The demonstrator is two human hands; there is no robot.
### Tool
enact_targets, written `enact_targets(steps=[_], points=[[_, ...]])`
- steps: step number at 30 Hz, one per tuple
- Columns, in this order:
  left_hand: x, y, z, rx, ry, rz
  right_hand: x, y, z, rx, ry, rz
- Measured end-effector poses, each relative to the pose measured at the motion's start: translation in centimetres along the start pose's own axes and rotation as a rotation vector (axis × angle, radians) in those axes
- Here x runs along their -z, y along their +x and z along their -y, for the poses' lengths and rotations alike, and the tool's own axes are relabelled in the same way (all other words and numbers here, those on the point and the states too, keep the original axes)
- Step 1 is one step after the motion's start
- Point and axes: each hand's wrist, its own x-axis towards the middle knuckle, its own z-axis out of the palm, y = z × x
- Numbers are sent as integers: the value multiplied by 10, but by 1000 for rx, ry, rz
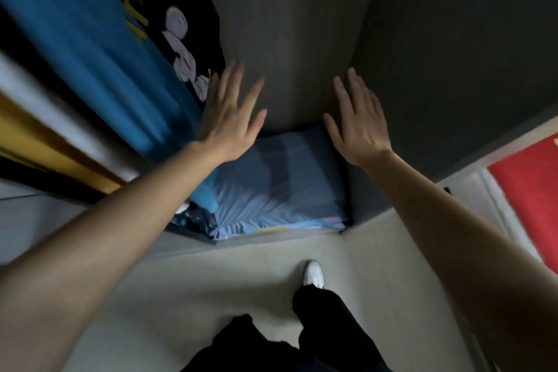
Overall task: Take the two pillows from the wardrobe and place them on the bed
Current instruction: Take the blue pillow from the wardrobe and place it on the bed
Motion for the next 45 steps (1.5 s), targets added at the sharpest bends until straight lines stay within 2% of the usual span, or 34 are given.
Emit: enact_targets(steps=[5, 10, 14, 16, 21, 23, 27, 29, 33, 37, 41, 45], points=[[-75, -9, -2, 155, -12, 124, -80, -4, -36, 3, 56, 162], [-152, -42, 3, 237, -47, 251, -163, -15, -45, 23, 101, 329], [-232, -80, 7, 340, -67, 345, -240, -46, -50, 13, 114, 417], [-273, -105, 4, 405, -104, 410, -279, -69, -51, 1, 121, 515], [-377, -179, -6, 623, -224, 628, -371, -138, -48, -262, 185, 724], [-414, -203, -7, 615, -218, 731, -403, -162, -47, -294, 197, 806], [-484, -230, 3, 480, -140, 838, -466, -190, -50, -263, 166, 884], [-518, -233, 9, 415, -98, 825, -499, -196, -55, -208, 134, 867], [-581, -231, 17, 276, -19, 823, -560, -198, -66, 31, 54, 852], [-632, -237, 21, 303, 37, 832, -605, -202, -64, 68, -40, 833], [-646, -242, 26, 278, 29, 812, -615, -212, -56, 39, -82, 782], [-612, -224, 31, 271, -23, 853, -600, -204, -51, 43, -66, 745]])
